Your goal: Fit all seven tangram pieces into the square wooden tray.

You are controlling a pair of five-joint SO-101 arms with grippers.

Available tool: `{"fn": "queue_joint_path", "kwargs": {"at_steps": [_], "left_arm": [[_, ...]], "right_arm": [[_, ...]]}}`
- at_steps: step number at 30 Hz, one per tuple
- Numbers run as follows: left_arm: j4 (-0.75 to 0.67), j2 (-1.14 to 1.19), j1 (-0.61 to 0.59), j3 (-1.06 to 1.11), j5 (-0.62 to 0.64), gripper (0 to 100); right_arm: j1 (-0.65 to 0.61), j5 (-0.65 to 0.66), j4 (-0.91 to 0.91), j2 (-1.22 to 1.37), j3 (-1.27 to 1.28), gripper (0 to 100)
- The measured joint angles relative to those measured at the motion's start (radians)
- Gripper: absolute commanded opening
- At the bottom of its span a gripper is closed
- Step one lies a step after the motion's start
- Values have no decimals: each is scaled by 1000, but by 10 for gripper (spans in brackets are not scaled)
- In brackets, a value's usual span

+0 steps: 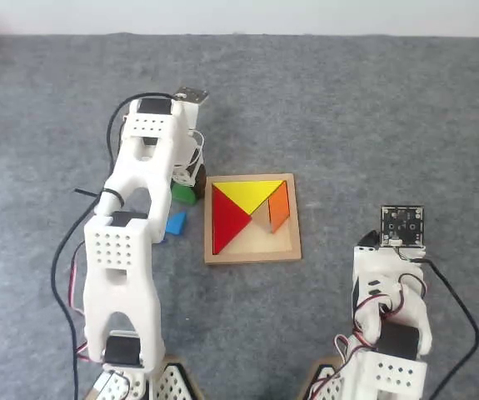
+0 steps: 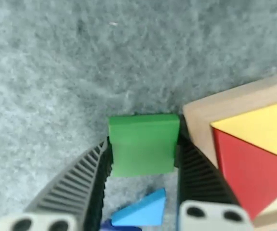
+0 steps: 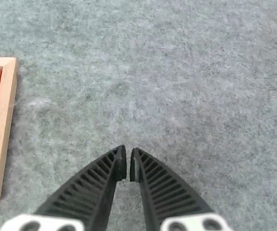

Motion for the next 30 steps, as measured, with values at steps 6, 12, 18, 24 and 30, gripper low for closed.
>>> {"fn": "queue_joint_path", "kwargs": {"at_steps": [6, 12, 18, 24, 30], "left_arm": [[38, -48, 9, -9, 12, 148], [55, -55, 9, -9, 14, 148], [106, -55, 37, -34, 14, 148], [123, -103, 115, -86, 12, 149], [123, -127, 167, -68, 9, 151]], "right_arm": [[0, 0, 0, 0, 0, 32], [0, 0, 0, 0, 0, 32], [0, 0, 0, 0, 0, 32], [0, 0, 0, 0, 0, 32], [0, 0, 0, 0, 0, 32]]}}
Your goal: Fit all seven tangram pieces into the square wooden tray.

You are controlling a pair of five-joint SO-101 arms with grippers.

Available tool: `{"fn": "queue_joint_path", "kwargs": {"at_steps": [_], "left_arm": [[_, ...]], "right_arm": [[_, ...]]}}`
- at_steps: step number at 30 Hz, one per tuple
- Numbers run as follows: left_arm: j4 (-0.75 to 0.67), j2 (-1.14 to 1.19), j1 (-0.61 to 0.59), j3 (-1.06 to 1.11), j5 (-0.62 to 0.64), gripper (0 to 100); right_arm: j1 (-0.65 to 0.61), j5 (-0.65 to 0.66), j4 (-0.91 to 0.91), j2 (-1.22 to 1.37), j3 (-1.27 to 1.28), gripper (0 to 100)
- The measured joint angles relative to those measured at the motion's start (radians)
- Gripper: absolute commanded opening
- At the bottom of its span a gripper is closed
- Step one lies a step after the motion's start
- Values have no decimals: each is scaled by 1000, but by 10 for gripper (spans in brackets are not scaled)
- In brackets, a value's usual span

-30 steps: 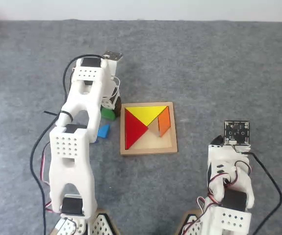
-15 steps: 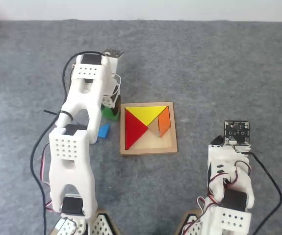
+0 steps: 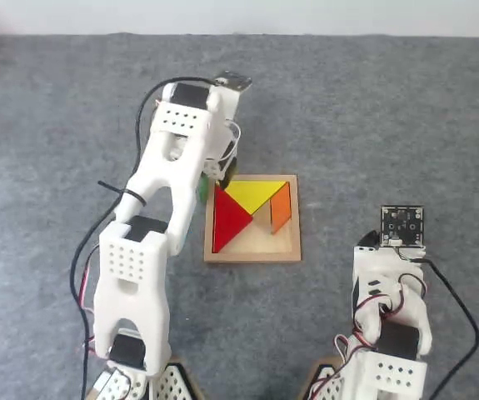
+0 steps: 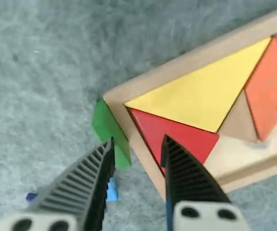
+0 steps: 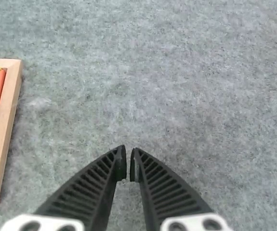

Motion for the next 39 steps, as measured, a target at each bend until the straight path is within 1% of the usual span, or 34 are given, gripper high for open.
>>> {"fn": "queue_joint_path", "kwargs": {"at_steps": [8, 17, 20, 25, 29, 32, 34, 39], "left_arm": [[-69, -40, -35, 123, 3, 151], [-75, -46, -35, 123, -6, 151], [-75, -46, -21, 123, -6, 151], [-75, -44, 34, 109, -6, 152], [-51, -43, 55, 11, -11, 152], [-8, -43, 34, -106, 12, 152], [-3, -43, -2, -161, 35, 152], [0, -34, -109, -157, 57, 153]], "right_arm": [[0, 0, 0, 0, 0, 32], [0, 0, 0, 0, 0, 32], [0, 0, 0, 0, 0, 32], [0, 0, 0, 0, 0, 32], [0, 0, 0, 0, 0, 32], [0, 0, 0, 0, 0, 32], [0, 0, 0, 0, 0, 32], [0, 0, 0, 0, 0, 32]]}}
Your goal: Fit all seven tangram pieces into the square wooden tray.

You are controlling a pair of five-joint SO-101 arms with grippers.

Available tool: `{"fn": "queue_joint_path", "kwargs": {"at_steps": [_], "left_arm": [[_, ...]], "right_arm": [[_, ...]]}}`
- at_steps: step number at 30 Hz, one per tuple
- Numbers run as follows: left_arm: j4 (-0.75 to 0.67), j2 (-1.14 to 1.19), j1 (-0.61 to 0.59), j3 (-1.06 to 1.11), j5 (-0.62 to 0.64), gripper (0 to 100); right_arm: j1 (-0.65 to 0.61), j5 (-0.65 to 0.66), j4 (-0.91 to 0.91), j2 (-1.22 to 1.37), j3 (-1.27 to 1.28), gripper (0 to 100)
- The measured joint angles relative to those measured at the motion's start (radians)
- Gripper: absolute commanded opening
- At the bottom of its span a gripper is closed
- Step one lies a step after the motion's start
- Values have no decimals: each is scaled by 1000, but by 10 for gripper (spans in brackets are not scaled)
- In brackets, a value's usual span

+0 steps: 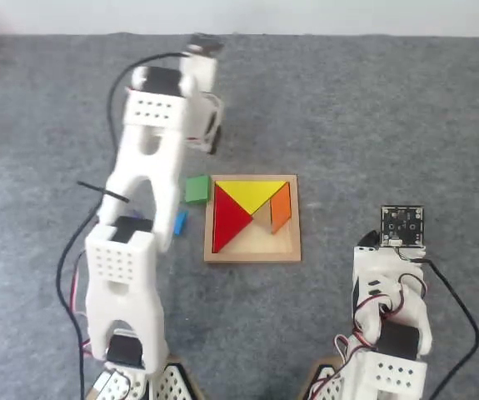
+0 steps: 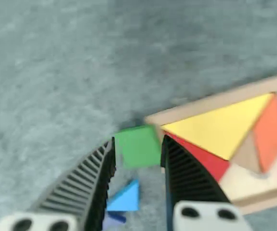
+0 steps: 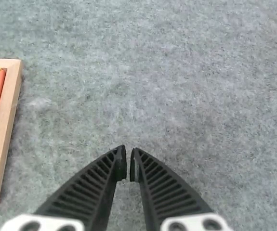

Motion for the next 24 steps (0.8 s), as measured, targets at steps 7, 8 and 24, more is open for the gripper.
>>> {"fn": "queue_joint_path", "kwargs": {"at_steps": [7, 8, 24], "left_arm": [[-31, 166, -14, 81, 9, 261], [-32, 178, -17, 81, 9, 261], [-38, 256, -29, 77, 28, 194]], "right_arm": [[0, 0, 0, 0, 0, 32], [0, 0, 0, 0, 0, 32], [0, 0, 0, 0, 0, 32]]}}
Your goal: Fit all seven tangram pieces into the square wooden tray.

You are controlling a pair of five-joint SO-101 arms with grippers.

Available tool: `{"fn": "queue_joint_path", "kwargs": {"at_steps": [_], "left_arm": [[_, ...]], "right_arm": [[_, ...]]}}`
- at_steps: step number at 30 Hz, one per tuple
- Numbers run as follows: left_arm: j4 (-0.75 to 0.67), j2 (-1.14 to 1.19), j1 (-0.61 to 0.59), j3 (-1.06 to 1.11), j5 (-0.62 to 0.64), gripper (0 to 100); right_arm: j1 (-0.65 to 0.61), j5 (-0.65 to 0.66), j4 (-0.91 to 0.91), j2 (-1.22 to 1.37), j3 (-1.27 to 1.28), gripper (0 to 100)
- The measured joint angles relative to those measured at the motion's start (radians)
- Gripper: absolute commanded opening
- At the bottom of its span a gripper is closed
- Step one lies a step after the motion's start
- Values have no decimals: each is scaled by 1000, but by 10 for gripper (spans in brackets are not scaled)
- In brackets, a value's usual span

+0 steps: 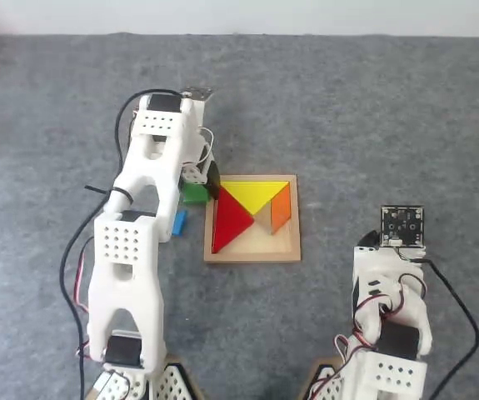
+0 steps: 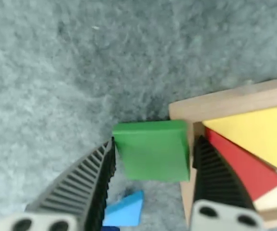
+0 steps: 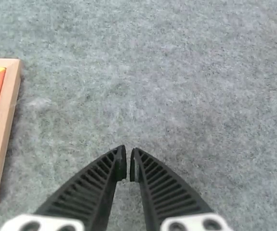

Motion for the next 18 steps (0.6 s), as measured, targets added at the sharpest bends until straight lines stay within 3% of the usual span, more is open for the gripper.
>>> {"fn": "queue_joint_path", "kwargs": {"at_steps": [18], "left_arm": [[41, 35, -17, -149, -17, 120]], "right_arm": [[0, 0, 0, 0, 0, 32]]}}
